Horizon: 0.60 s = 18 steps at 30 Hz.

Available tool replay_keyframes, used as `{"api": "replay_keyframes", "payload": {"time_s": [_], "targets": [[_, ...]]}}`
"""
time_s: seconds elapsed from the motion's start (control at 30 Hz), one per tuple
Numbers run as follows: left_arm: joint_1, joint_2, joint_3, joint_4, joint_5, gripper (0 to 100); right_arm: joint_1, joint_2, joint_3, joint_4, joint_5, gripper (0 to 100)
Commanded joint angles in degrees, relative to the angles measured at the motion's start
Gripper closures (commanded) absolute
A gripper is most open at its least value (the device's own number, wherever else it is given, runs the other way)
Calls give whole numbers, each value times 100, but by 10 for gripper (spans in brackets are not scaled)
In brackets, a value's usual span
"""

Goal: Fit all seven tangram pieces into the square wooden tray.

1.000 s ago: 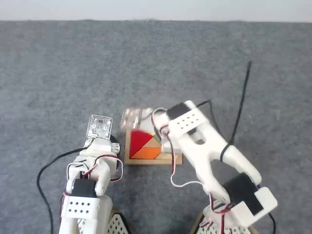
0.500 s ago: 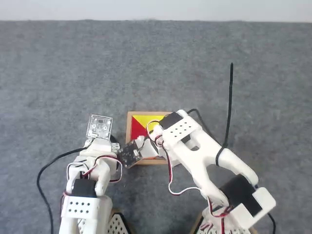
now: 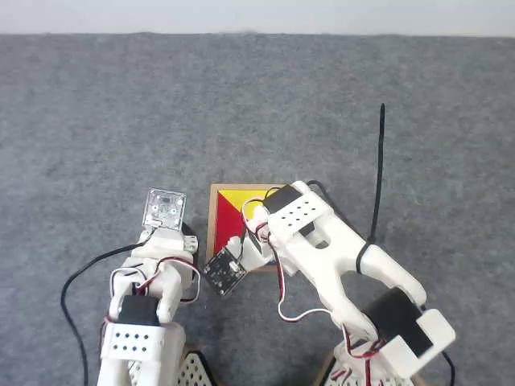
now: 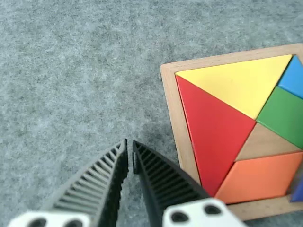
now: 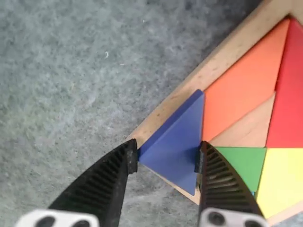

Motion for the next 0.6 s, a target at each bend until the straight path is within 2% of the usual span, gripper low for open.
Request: {"api": "replay_keyframes", "payload": {"time_s": [0.0,0.2,0.57], "targets": [[-18,-79,-48,0,18,986,-31,-321,-35,75,97,827],[-18,-79,-48,0,18,986,154,-330,-35,75,70,743],[-18,-79,-48,0,18,986,295,-400,-70,75,-88,742]]}}
